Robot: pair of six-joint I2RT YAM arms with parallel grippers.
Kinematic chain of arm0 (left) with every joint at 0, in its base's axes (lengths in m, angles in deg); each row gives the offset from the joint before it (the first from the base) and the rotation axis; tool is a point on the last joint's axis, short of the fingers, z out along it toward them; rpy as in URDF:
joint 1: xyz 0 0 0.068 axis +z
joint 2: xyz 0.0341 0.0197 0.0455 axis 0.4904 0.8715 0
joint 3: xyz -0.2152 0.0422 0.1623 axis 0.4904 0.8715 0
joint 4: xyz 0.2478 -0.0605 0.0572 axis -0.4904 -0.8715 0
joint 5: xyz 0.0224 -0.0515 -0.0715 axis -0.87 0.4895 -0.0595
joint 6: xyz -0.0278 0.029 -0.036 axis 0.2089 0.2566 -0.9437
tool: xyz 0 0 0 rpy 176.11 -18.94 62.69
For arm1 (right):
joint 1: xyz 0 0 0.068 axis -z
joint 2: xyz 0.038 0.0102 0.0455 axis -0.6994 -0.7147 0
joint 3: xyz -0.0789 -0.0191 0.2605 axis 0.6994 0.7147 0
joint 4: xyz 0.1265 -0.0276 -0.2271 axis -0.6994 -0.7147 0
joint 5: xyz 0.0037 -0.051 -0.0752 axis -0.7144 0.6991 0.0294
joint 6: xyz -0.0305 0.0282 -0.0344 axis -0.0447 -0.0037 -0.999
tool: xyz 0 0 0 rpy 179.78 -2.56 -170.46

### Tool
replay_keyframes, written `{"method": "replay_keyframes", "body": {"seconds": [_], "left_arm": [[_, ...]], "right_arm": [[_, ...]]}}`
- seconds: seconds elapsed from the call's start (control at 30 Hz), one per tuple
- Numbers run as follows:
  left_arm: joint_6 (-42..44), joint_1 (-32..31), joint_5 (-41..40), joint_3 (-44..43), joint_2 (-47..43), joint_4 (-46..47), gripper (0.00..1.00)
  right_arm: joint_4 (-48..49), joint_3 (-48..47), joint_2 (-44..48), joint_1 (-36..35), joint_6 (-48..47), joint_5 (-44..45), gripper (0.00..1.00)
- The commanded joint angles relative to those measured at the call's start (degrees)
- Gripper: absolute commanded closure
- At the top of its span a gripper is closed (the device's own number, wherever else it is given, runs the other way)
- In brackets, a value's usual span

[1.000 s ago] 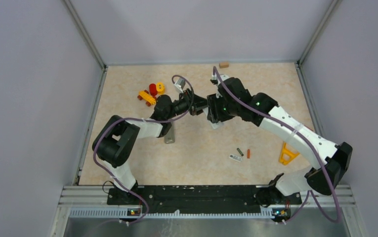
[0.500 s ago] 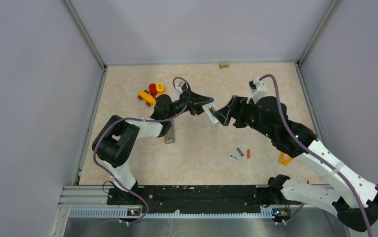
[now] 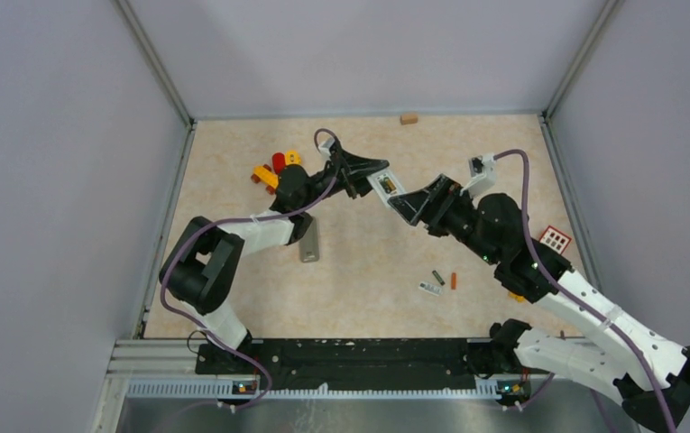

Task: Load the batteries into the remote control
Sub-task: Load the battery into the remote control.

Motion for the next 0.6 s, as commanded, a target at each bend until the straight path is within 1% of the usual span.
{"method": "replay_keyframes", "body": {"seconds": [0.0, 0.1, 0.3, 0.4, 0.57], "left_arm": [[0.0, -0.3, -0.5, -1.9, -2.8, 2.5, 1.00], [0.9, -0.4, -0.4, -1.8, -2.7, 2.7, 1.00], [1.5, -0.6, 0.2, -2.9, -2.3, 4.1, 1.00], [2.0, -0.5, 0.4, -3.1, -2.5, 4.1, 1.00], [2.3, -0.6, 0.6, -3.5, -2.3, 4.3, 1.00]], "right_arm": [[10.7, 3.3, 2.3, -0.1, 5.4, 1.1, 0.18], [14.4, 4.9, 2.2, -0.1, 7.1, 1.0, 0.20], [17.0, 5.0, -0.5, -0.1, 8.9, 0.8, 0.31], [17.6, 5.4, -0.9, -0.1, 10.0, 1.6, 0.35], [16.2, 5.3, -1.4, -0.1, 11.6, 2.9, 0.48]]}}
